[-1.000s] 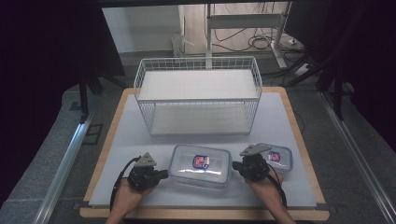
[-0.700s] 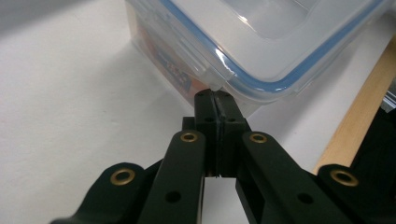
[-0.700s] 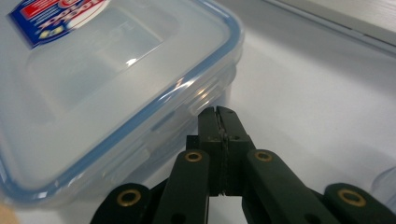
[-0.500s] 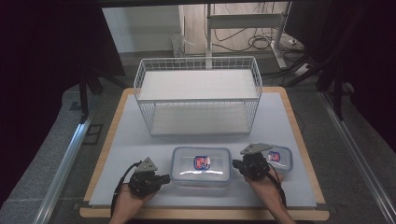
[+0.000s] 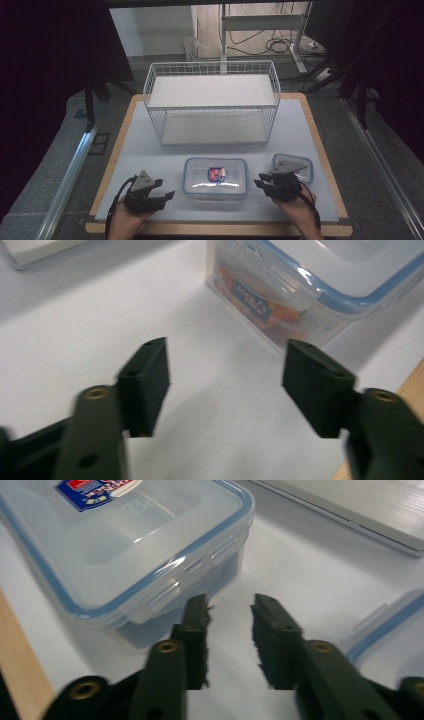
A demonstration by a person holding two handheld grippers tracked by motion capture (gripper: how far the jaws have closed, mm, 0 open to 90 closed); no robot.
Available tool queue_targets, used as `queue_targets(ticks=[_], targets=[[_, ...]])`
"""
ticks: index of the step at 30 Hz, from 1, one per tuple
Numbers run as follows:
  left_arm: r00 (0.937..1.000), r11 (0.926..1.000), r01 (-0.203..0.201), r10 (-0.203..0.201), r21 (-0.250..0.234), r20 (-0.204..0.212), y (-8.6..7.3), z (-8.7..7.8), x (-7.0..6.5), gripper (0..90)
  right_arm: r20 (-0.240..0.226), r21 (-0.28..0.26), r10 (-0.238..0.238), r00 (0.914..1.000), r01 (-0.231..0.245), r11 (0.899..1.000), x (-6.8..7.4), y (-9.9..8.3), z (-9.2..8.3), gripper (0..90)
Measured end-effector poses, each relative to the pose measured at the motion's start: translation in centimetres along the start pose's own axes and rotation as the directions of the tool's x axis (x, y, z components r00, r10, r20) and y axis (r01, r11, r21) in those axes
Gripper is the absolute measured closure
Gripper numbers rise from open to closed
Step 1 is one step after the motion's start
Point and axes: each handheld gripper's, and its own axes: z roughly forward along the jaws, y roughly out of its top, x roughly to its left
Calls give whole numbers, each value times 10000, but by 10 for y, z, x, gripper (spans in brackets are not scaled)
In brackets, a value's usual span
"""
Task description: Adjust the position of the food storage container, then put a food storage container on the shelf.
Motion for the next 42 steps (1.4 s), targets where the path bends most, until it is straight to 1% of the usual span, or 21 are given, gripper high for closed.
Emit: queue_targets(ticks=[1, 5, 7, 8, 10, 11, 12, 13, 14, 15, 17, 22, 25, 27, 31, 32, 34, 36, 39, 41, 42], targets=[[10000, 9999, 16, -17, -111, -86, -2, -3, 0, 283, -44, -114, 38, 10000, -39, 9999, 0, -2, -3, 578], [9999, 9997, -29, 25, -263, -150, -4, -7, 0, 201, -122, -314, -3, 9999, -1, 9995, 3, -7, -7, 472], [9998, 9997, -64, 60, -228, -183, -4, -7, 0, 146, -129, -347, -52, 9999, 48, 9994, 3, -8, -7, 453], [9996, 9999, -109, 107, -67, -246, -4, -5, 0, 125, -108, -388, -164, 9998, 160, 9991, 5, -11, -9, 402], [9995, 9999, -147, 146, -16, -272, -4, -5, 0, 118, -44, -413, -213, 9998, 211, 9989, 6, -12, -10, 387], [9994, 9999, -159, 159, -3, -299, -5, -4, -1, 106, -23, -443, -247, 9997, 246, 9987, 7, -13, -12, 364], [9994, 9998, -183, 183, -17, -309, -5, -3, -1, 82, 29, -487, -230, 9997, 231, 9985, 6, -16, -14, 313], [9991, 9997, -225, 223, -45, -350, -5, -2, -1, 82, 29, -487, -230, 9997, 231, 9985, 6, -16, -14, 313], [9983, 9995, -313, 308, -83, -492, -6, -2, -1, 52, 74, -567, -154, 9999, 158, 9983, 5, -20, -16, 269], [9974, 9991, -394, 385, -136, -608, -6, -1, 0, 44, 74, -564, -144, 9999, 148, 9983, 5, -21, -16, 259], [9975, 9992, -366, 354, -178, -619, -7, 0, 1, 38, 97, -534, -90, 9999, 95, 9985, 3, -23, -16, 242], [9986, 9982, 98, -128, -584, -507, -9, -1, 7, 30, 78, -545, -48, 10000, 52, 9985, 2, -23, -14, 218], [9982, 9982, 60, -95, -594, -597, -9, 0, 8, 23, 77, -562, -91, 9999, 95, 9984, 2, -22, -14, 215], [9976, 9982, -53, 12, -589, -693, -11, 1, 9, 18, 56, -616, -106, 9999, 109, 9980, 2, -21, -14, 209], [9978, 9991, -106, 79, -411, -660, -10, 3, 9, 20, -75, -595, -107, 9999, 102, 9982, 2, -19, -14, 209], [9975, 9993, -258, 240, -264, -664, -8, 3, 7, 24, -125, -602, -80, 9999, 72, 9982, 2, -19, -14, 206], [9974, 9992, -319, 303, -243, -650, -7, 3, 6, 28, -117, -593, -90, 9999, 83, 9982, 2, -18, -15, 206], [9978, 9993, -323, 312, -184, -590, -4, 3, 5, 34, -142, -587, -173, 9997, 164, 9981, 2, -17, -15, 203], [9997, 9996, -83, 77, -253, -243, 4, 0, 6, 40, -270, -678, -32, 9996, 14, 9977, 1, -12, -17, 202], [9996, 9997, -73, 67, -228, -275, 7, 0, 6, 18, -296, -721, 53, 9995, -75, 9974, 1, -10, -18, 197], [9983, 9995, -270, 261, -164, -528, 14, -2, 5, 13, -371, -674, 203, 9991, -228, 9975, 1, -6, -17, 177]])
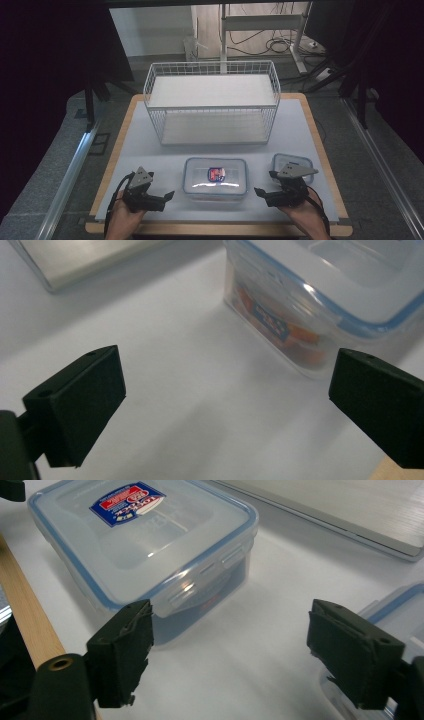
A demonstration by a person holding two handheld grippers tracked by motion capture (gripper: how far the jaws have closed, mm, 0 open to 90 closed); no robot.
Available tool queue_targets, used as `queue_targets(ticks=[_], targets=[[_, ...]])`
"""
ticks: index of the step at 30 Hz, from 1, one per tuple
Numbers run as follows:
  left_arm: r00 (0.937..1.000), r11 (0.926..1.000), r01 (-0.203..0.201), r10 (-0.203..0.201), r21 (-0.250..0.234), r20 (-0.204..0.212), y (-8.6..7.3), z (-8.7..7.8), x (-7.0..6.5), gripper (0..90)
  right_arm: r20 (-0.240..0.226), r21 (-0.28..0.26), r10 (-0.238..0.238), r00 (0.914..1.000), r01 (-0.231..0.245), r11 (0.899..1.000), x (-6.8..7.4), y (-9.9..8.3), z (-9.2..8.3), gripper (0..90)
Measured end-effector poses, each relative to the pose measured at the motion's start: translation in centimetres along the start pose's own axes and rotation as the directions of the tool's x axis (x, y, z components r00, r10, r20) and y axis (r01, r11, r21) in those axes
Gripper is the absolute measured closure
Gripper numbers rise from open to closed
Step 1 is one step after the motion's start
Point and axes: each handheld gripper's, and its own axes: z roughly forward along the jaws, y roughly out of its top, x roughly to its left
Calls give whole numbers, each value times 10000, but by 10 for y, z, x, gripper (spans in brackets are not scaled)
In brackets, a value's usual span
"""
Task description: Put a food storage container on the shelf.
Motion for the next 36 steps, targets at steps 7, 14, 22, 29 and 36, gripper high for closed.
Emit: queue_targets(ticks=[7, 14, 22, 29, 36], targets=[[9948, 10000, 33, -25, -78, 1021, 21, 4, -1, 0, -493, 506, 391, 9980, -366, 9980, 2, 9, 9, 69], [9696, 9993, 374, -385, 92, 2417, 37, 25, -2, 27, -1009, 584, 575, 9932, -518, 9970, 3, 24, 19, 95], [9301, 9956, 531, -774, 771, 3590, 43, 56, -7, 6, -1724, 1436, 1275, 9767, -1031, 9842, 0, 32, 52, 80], [8992, 9884, 1035, -1406, 1108, 4145, 42, 64, -3, 7, -2421, 1719, 2117, 9469, -1729, 9698, -3, 29, 63, 66], [9165, 9916, 888, -1182, 937, 3821, 38, 48, -12, 97, -2646, 1739, 2528, 9306, -2118, 9617, -1, 24, 55, 169]])
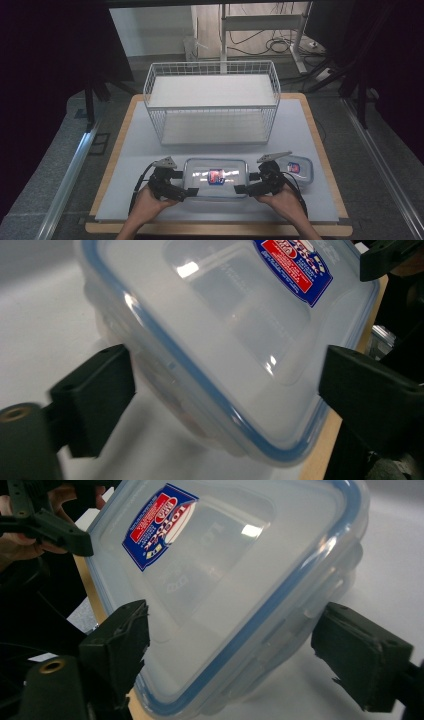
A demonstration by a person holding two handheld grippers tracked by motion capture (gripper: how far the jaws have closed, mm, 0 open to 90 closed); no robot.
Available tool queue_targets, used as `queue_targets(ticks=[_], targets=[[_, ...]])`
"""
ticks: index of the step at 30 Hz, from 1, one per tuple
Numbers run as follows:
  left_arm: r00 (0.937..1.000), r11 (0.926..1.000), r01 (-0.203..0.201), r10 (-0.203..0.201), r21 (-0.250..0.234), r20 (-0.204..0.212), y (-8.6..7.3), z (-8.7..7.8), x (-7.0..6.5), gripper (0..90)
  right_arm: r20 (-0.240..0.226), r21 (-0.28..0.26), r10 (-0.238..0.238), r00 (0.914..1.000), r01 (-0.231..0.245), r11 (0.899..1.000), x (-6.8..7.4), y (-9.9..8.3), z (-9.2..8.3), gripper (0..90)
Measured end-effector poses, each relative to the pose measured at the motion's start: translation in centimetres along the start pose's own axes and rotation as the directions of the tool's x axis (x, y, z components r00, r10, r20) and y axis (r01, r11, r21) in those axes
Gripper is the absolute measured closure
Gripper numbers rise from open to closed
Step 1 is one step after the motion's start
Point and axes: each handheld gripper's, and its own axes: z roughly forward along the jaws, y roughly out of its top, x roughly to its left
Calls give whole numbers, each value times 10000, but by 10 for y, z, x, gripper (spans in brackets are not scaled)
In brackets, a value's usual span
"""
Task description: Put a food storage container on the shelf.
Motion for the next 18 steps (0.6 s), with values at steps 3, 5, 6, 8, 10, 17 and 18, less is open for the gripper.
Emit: queue_targets(ticks=[3, 5, 6, 8, 10, 17, 18], targets=[[10000, 9999, 0, 0, -133, -12, -7, -8, -3, 188, -44, -119, 86, 10000, -87, 9999, 3, -5, -4, 222], [10000, 9998, 15, -15, -188, -27, -8, -10, -4, 233, -100, -157, 124, 9999, -126, 9998, 4, -7, -6, 243], [10000, 9997, -28, 27, -247, -70, -10, -11, -5, 233, -163, -235, 201, 9997, -205, 9995, 4, -10, -8, 261], [9999, 9992, -33, 27, -394, -168, -12, -13, -8, 284, -250, -395, 216, 9995, -225, 9990, 6, -14, -14, 339], [9999, 9985, 36, -44, -553, -153, -14, -16, -10, 301, -276, -529, 268, 9993, -282, 9982, 6, -15, -16, 366], [9928, 9872, 1122, -1067, -1130, 541, -21, -22, 2, 472, -446, -982, 586, 9973, -627, 9932, 4, -17, -21, 435], [9913, 9859, 1228, -1164, -1133, 613, -21, -23, 3, 472, -518, -1029, 706, 9962, -757, 9918, 4, -18, -21, 442]])
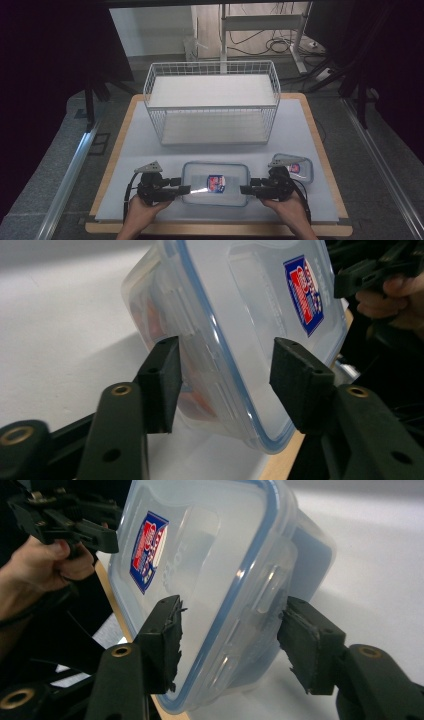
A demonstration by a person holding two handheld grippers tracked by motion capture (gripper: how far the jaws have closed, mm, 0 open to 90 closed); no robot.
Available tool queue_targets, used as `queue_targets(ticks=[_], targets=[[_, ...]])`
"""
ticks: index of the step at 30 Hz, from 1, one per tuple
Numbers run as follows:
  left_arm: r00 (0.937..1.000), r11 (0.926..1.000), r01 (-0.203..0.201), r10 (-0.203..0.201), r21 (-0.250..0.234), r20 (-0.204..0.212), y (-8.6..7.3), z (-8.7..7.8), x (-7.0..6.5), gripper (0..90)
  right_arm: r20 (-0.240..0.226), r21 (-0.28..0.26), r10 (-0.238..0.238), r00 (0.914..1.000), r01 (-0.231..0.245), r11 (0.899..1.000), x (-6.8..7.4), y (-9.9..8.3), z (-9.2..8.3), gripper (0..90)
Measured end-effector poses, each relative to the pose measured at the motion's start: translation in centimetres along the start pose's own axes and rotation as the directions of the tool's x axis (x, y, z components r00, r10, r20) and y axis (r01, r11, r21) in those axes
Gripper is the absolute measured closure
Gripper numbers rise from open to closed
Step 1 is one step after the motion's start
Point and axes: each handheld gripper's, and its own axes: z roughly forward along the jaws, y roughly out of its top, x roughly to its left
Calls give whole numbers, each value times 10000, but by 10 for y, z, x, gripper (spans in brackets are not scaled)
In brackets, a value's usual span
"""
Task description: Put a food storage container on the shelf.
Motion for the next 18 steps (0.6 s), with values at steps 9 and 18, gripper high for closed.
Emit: queue_targets(ticks=[9, 18], targets=[[9983, 9985, 553, -553, 23, 209, 4, 3, 9, 439, -279, -179, 375, 9989, -381, 9991, -2, -1, -1, 453], [9874, 9928, 1196, -1200, 93, 1033, 3, 4, 16, 452, -45, -49, 37, 10000, -37, 10000, 0, 1, 0, 458]])
